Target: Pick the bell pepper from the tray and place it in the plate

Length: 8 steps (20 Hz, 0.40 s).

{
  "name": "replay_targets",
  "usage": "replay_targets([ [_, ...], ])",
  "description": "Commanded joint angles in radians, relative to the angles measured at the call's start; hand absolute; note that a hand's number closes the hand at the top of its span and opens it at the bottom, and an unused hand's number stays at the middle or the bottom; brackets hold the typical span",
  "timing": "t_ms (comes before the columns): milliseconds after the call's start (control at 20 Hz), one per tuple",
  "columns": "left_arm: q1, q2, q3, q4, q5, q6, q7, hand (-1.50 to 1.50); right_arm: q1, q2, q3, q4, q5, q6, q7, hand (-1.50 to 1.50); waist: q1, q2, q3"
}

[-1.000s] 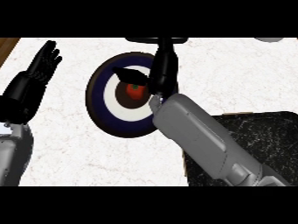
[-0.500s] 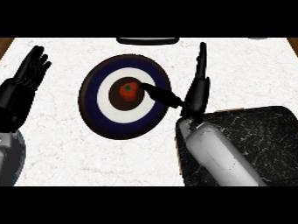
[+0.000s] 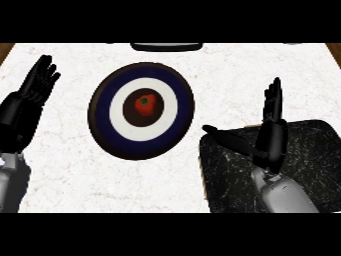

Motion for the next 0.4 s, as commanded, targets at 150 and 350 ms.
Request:
replay_targets([
  [150, -0.027, 0.005, 0.034, -0.007, 0.013, -0.024, 0.031, 0.00, 0.185, -0.061, -0.097, -0.083, -0.052, 0.164, -0.119, -1.50, 0.002, 0.000, 0.000],
  [350, -0.020, -0.023, 0.013, 0.034, -0.026, -0.024, -0.018, 0.00, 0.220, -0.043, -0.129, -0.053, -0.007, 0.156, -0.175, -1.50, 0.001, 0.001, 0.000],
])
